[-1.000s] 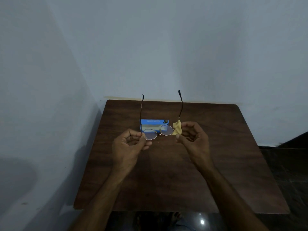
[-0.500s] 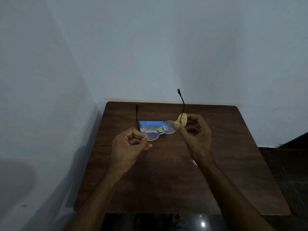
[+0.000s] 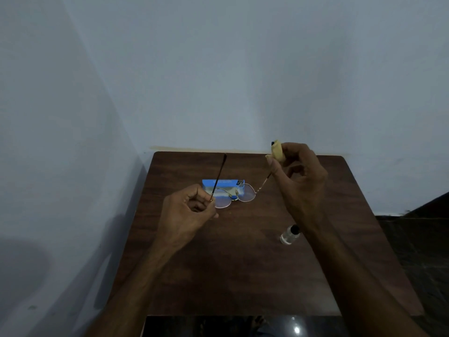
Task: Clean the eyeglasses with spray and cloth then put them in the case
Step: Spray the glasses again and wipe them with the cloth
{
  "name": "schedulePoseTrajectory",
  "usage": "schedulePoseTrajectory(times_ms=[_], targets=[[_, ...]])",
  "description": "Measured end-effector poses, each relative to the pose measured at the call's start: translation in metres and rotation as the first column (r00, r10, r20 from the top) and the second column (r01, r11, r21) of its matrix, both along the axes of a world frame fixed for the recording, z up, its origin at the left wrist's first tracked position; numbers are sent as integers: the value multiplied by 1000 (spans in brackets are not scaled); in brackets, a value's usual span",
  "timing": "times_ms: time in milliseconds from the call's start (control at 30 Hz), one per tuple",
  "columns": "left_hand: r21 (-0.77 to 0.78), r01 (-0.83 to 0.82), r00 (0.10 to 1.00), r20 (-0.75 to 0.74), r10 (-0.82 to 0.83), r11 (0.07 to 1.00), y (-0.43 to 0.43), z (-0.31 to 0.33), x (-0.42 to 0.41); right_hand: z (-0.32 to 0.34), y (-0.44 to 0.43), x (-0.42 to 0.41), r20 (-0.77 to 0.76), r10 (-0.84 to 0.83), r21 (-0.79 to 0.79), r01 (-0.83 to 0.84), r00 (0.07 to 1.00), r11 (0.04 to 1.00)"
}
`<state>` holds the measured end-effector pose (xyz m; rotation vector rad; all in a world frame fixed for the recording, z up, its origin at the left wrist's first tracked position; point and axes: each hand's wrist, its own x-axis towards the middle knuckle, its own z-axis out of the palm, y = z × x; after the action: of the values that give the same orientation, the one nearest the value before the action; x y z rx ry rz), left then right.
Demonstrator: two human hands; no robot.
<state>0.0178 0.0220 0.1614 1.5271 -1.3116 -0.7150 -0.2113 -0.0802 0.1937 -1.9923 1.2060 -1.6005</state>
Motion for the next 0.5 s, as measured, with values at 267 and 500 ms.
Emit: schedulePoseTrajectory(times_ms=[267,500], targets=[[-39,10,999,48,-8,999,-3,-5,0,13,-8,4,-131,-63,-26,60,989,998],[-38,-135,983,-135,129,990,0,-13,-9,8,-2,8,151,26,216,-58,988,975]])
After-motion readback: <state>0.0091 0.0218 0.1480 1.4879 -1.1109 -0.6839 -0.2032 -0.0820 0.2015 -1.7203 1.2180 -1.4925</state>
